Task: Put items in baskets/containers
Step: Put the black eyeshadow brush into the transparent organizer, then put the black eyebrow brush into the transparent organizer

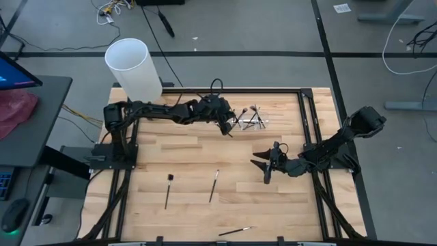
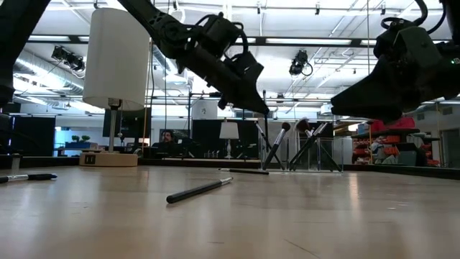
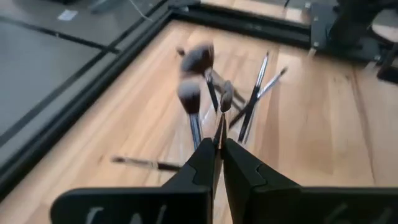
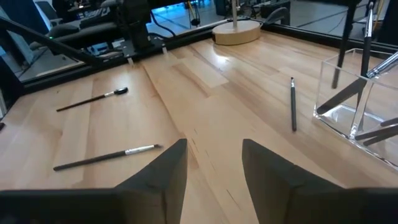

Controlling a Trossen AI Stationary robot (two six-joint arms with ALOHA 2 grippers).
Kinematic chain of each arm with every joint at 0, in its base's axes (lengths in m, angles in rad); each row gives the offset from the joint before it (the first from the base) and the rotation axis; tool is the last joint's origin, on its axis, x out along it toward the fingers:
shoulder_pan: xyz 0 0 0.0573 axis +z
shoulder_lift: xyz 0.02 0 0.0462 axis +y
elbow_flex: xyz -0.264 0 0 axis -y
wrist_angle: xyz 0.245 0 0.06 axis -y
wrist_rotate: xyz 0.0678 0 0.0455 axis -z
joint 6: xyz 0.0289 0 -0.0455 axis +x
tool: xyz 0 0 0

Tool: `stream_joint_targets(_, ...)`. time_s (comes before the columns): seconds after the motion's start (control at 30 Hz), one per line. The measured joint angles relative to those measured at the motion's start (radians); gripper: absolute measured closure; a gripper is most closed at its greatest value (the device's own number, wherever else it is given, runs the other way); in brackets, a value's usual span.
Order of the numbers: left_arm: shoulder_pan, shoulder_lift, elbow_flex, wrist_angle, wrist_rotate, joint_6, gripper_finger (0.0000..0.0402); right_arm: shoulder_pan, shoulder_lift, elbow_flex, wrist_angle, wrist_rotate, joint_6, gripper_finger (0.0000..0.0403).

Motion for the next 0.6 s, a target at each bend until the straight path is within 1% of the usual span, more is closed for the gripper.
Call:
stream_joint_targets(0.1, 0.0, 0.007, 0.002, -0.001, -0.008, 0.008, 0.0381, 0.0, 0.0, 0.0, 0.001, 0.0, 0.0, 0.0246)
stream_joint_targets(0.17, 0.004, 0.01, 0.001, -0.009, -0.008, 0.009, 0.0368, 0.0, 0.0, 0.0, 0.001, 0.0, 0.0, 0.0246)
stream_joint_targets(0.23, 0.005, 0.01, 0.002, -0.005, -0.008, 0.009, 0.0342, 0.0, 0.0, 0.0, 0.002, 0.0, 0.0, 0.0246)
stream_joint_targets(0.4, 0.023, 0.003, 0.007, -0.027, -0.011, 0.027, 0.0255, 0.0, 0.0, 0.0, 0.001, 0.0, 0.004, 0.0246)
stream_joint_targets(0.5, 0.039, -0.012, 0.082, -0.14, -0.012, 0.023, 0.0216, 0.0, 0.0, 0.0, 0.004, 0.0, 0.004, 0.0246)
stream_joint_targets(0.6, 0.04, -0.015, 0.202, -0.3, -0.013, 0.026, 0.0194, 0.0, 0.0, 0.0, 0.008, 0.0, 0.004, 0.0246)
